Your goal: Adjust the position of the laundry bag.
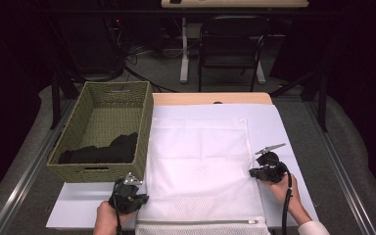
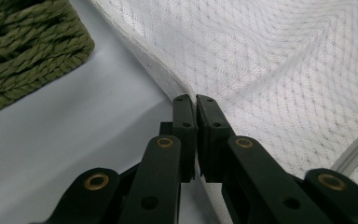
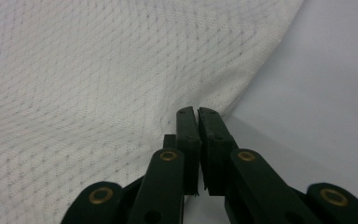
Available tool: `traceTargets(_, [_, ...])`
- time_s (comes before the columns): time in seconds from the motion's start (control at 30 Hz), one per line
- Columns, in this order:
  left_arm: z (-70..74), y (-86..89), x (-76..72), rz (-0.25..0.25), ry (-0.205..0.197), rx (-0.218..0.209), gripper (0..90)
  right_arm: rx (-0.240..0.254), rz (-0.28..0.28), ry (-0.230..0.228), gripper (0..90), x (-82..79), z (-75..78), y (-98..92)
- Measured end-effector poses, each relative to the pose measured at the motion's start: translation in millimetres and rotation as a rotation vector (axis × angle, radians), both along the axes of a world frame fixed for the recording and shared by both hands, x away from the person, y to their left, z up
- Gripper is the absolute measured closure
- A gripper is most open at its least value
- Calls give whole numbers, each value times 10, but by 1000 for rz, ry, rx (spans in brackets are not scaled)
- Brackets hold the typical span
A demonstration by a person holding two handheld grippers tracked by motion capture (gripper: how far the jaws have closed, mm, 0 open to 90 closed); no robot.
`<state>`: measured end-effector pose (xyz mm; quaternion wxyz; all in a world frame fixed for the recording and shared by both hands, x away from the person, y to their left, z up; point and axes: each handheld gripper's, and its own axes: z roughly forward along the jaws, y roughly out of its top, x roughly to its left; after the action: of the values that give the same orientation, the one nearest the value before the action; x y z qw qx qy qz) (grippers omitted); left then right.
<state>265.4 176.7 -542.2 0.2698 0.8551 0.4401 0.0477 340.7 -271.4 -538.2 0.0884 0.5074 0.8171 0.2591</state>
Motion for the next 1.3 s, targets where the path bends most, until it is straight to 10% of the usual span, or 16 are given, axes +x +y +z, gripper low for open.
traceTargets(0.8, [-18,-81,136,54,-58,1,869,-23,-27,-23,875,172,16,-31])
traceTargets(1.3, [11,7,96,27,-24,-1,800,-26,31,6,841,138,18,-13])
